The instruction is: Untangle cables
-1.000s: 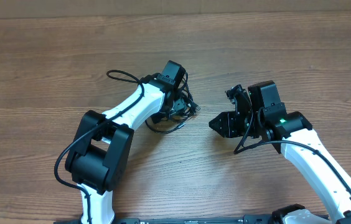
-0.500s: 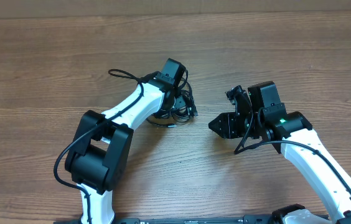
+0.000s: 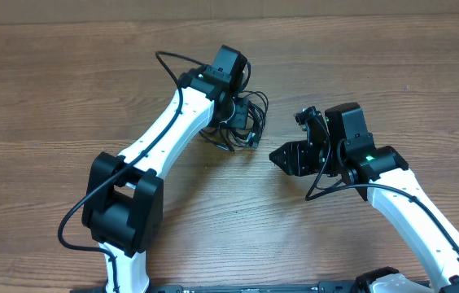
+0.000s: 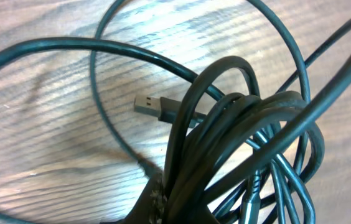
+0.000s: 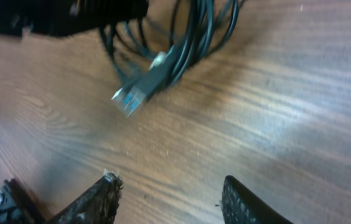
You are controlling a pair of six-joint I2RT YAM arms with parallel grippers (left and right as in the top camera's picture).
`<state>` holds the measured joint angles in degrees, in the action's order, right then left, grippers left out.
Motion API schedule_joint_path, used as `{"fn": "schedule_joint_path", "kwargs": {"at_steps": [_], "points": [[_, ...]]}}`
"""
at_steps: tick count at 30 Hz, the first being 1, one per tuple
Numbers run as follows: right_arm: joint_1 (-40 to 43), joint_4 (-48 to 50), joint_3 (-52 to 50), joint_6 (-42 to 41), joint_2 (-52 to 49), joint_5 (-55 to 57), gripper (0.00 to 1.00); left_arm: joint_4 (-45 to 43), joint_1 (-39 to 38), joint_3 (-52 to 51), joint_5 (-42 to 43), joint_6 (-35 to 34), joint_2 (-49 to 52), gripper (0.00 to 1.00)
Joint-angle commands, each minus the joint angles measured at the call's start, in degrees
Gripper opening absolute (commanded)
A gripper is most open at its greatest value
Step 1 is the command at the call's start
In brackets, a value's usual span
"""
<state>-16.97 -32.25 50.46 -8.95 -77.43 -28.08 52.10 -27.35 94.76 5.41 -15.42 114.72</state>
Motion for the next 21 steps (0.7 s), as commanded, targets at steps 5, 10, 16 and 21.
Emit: {"fn": "schedule_joint_path", "kwargs": {"at_steps": [5,10,16,21], "points": [[-0.2,2.6,0.4,0.5,0.2,-0.1,0.50,2.9,-1.4,1.8,2.2,9.7,-2.1,0.04],[-0.2,2.6,0.4,0.4,0.2,-0.1,0.50,3.0,-3.5,2.5,2.1,9.7,-2.1,0.04],[-0.2,2.6,0.4,0.2,0.2,-0.4,0.50,3.5,-7.3,6.0,1.8,9.7,-2.1,0.04],[-0.2,2.4,0.4,0.3,0.2,0.4,0.46,4.4,-9.0,8.3,1.7,9.6,-2.3,0.04]]}}
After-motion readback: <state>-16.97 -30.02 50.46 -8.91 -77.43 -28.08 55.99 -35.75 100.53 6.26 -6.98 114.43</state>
